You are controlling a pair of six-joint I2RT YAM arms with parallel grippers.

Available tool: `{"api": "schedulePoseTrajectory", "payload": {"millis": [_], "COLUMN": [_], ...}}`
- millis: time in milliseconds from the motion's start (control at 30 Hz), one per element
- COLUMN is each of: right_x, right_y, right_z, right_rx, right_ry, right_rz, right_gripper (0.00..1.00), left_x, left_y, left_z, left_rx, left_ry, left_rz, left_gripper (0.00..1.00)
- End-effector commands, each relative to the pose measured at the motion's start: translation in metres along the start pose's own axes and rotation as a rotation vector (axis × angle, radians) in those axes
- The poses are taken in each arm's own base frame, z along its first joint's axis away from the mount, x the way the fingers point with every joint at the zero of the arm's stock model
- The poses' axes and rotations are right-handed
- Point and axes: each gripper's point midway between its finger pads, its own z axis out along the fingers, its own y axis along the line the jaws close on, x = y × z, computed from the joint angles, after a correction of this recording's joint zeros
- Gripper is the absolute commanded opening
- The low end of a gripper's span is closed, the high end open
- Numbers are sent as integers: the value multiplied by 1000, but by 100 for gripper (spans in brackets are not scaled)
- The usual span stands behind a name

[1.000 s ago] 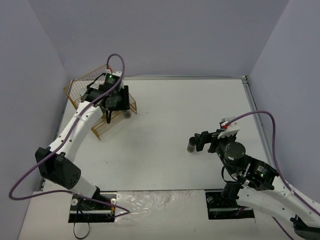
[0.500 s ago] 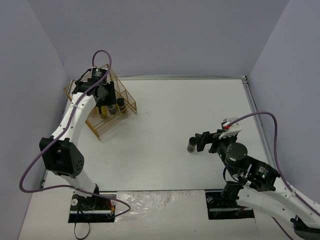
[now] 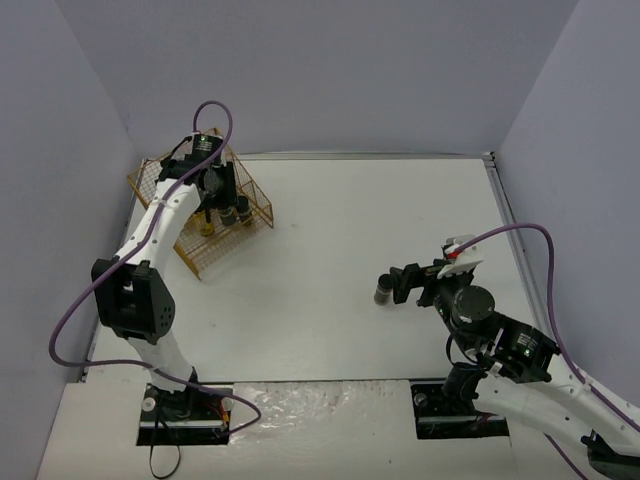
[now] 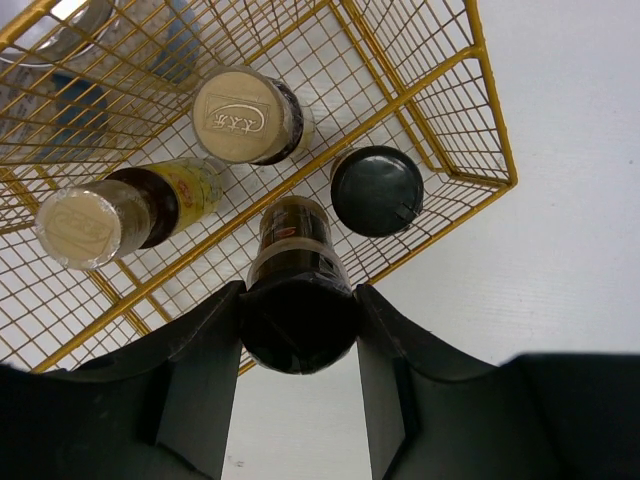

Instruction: Organize the condiment bottles

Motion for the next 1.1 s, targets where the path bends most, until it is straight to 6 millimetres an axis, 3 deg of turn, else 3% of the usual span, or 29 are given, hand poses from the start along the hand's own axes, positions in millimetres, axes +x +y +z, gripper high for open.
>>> {"api": "schedulePoseTrajectory", "payload": {"millis": [0,133,633,867,1067], "right_x": [-11,-11,-11,-10,-11], "right_y": [4,4,4,5,5], "right_z": [4,4,4,5,4], "right_rx": [8,9,7,7,5], "right_ry": [-47,-47,-45,-40,-44], "right_rz": [42,43,44,38,42], "right_gripper": [100,100,100,100,100], "left_x": [-22,-20,-2,-4,-20], "left_y": [-5,-5,4,4,-2], "left_z": [0,7,29,22,-9], "left_rx": [19,19,-3,3,42], "left_ry": [-59,-52,13,6,-53], "left_rz": [-19,-28,-77,-76,-80], "left_gripper": [21,24,50,59,71]}}
